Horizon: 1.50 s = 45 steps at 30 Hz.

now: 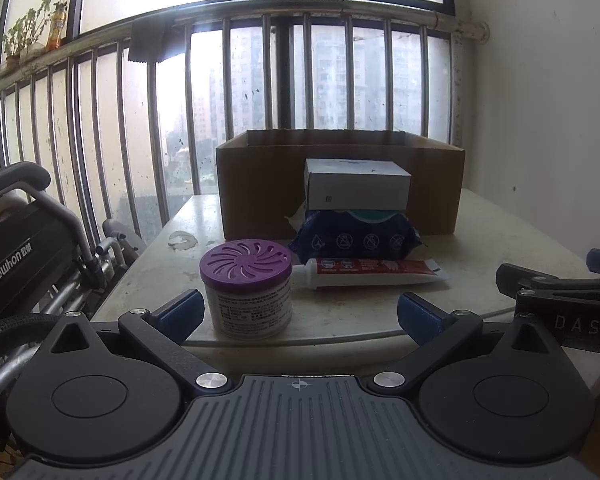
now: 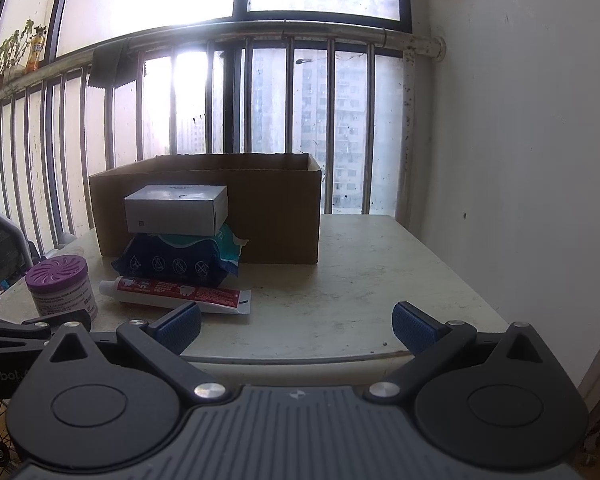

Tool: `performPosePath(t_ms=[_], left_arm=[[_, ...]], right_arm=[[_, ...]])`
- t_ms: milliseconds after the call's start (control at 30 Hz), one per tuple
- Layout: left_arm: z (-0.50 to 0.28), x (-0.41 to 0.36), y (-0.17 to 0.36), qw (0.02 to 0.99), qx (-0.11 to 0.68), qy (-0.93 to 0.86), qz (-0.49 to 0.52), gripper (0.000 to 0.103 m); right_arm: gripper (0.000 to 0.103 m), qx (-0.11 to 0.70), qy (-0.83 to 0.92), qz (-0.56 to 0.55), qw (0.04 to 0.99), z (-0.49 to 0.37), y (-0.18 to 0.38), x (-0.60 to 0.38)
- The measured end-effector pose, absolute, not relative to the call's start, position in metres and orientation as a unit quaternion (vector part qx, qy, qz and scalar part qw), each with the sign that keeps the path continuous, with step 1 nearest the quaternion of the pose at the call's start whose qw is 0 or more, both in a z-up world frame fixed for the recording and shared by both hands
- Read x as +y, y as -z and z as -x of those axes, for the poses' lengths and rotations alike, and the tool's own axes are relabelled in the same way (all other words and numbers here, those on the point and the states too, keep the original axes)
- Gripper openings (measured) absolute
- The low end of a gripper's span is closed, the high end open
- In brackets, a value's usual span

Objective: Organize objects

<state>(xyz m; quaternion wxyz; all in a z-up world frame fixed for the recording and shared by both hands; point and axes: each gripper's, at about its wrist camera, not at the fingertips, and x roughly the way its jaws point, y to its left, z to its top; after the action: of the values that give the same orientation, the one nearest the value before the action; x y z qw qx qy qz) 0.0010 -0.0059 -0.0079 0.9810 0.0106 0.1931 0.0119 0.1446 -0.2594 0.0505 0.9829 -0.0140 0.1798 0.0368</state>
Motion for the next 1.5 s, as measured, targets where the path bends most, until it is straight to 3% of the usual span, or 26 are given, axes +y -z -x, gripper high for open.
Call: performPosePath(t_ms=[1500], left_arm=[[-0.013,0.019,-0.005,0.978,0.209,-0.012,-0.012,0.103]], right_arm=[[0.103,0.192,-0.043,0.048,0.979,-0.157,-0.069,-0.278]])
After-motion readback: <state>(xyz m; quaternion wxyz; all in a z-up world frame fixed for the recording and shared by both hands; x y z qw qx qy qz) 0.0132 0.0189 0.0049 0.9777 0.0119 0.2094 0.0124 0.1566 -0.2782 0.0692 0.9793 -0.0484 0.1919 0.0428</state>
